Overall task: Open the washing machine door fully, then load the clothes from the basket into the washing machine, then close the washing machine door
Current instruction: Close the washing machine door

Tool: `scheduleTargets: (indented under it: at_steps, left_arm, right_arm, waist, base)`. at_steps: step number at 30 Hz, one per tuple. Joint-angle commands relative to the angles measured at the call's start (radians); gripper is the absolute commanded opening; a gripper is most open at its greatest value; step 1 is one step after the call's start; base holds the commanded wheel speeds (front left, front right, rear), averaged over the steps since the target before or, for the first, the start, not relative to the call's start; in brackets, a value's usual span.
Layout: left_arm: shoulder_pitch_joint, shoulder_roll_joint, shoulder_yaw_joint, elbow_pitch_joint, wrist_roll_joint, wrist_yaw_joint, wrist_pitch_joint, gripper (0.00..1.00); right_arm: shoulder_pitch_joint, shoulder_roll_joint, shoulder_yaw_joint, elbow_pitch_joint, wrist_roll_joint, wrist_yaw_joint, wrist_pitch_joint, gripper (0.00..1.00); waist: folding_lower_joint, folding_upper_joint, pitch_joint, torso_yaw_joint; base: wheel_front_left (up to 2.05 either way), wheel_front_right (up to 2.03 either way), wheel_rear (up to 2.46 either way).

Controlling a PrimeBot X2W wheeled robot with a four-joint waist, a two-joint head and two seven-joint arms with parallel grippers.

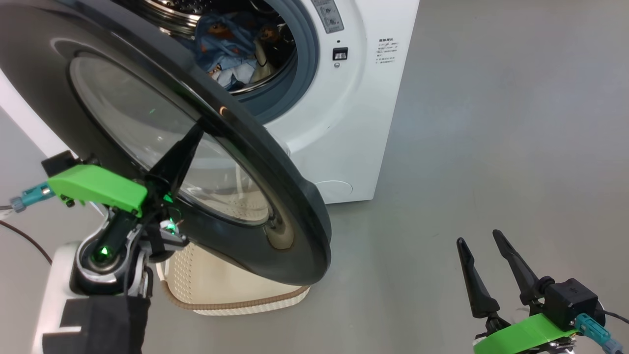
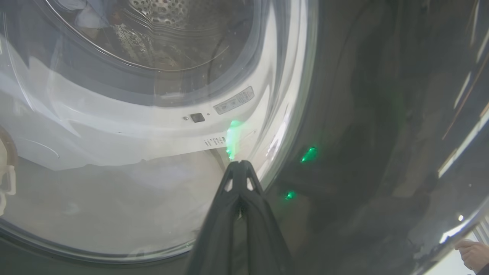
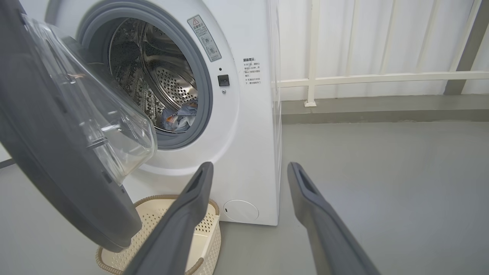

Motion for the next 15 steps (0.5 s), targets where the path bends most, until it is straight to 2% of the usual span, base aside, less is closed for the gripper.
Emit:
scheduleTargets:
  at_steps: [1, 6, 15]
  left_arm:
    - [-0.054, 0.014, 0.018, -0.005, -0.001, -0.014, -0.02, 0.0]
    - [-0.06, 0.016, -0.012, 0.049, 0.038, -0.048, -0.058, 0.0]
    - [0.038, 0.072, -0.08, 0.041, 0.224, -0.101, -0.153, 0.0]
  right_arm:
    - [-0.008, -0.007, 0.022, -0.02, -0.008, 0.009, -0.005, 1.0]
    - [-0.002, -0.006, 0.022, -0.018, -0.009, 0.009, -0.005, 1.0]
    - [0.017, -0.009, 0.017, -0.017, -0.006, 0.009, -0.005, 1.0]
  waist:
    - [0.0, 0.0, -0.003, 0.001]
    - [0.0, 0.0, -0.016, 0.008]
    - [0.0, 0.0, -0.043, 0.021]
  base:
    - [0.0, 0.0, 0.0]
    - [0.0, 0.0, 0.0]
    - [0.0, 0.0, 0.0]
